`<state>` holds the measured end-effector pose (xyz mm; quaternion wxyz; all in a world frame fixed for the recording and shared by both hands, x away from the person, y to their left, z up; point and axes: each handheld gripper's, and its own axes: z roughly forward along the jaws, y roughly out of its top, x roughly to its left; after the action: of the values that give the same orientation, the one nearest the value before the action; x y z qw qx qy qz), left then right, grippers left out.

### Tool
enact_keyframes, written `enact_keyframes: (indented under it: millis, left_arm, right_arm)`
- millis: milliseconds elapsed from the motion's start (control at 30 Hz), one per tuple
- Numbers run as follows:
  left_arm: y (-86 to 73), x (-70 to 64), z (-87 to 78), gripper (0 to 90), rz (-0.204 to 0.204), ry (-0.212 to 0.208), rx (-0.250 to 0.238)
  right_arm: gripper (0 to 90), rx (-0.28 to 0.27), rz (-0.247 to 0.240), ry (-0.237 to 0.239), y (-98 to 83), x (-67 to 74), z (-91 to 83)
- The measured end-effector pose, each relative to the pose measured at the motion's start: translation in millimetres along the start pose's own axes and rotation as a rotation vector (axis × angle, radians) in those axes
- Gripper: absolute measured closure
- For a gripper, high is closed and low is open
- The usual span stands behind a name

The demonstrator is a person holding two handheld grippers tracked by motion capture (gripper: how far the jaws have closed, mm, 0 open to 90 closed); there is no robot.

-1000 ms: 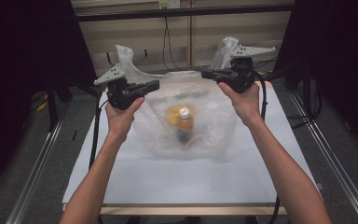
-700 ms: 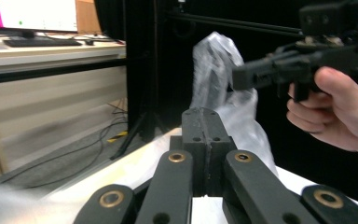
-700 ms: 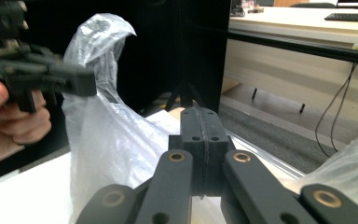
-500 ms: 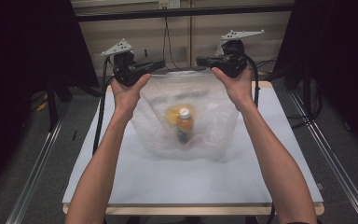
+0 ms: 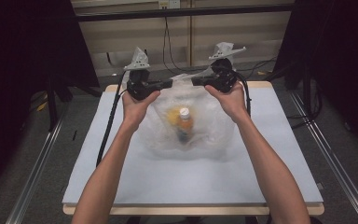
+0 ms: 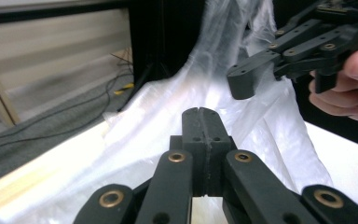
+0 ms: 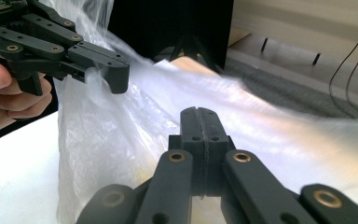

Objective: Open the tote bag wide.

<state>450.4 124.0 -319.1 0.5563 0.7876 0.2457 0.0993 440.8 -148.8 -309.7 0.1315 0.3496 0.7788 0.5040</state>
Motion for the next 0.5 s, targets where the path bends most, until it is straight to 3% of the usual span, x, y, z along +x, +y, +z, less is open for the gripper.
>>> enact_keyframes:
  millis: [167,300,500]
  left_arm:
    - [-13.9,-5.0,8.9,90.0,-0.002,-0.019,0.031]
    - [-29.7,-10.9,12.2,90.0,-0.017,-0.047,0.032]
    - [-51.1,-24.0,10.1,90.0,-0.009,-0.079,0.044]
  right_arm:
    - [90.0,0.053,0.001,0.012,-18.6,0.0,13.2]
    - [90.0,0.062,0.023,0.039,-35.2,-0.8,19.9]
    - [90.0,0.097,-0.011,0.084,-51.4,13.9,20.5]
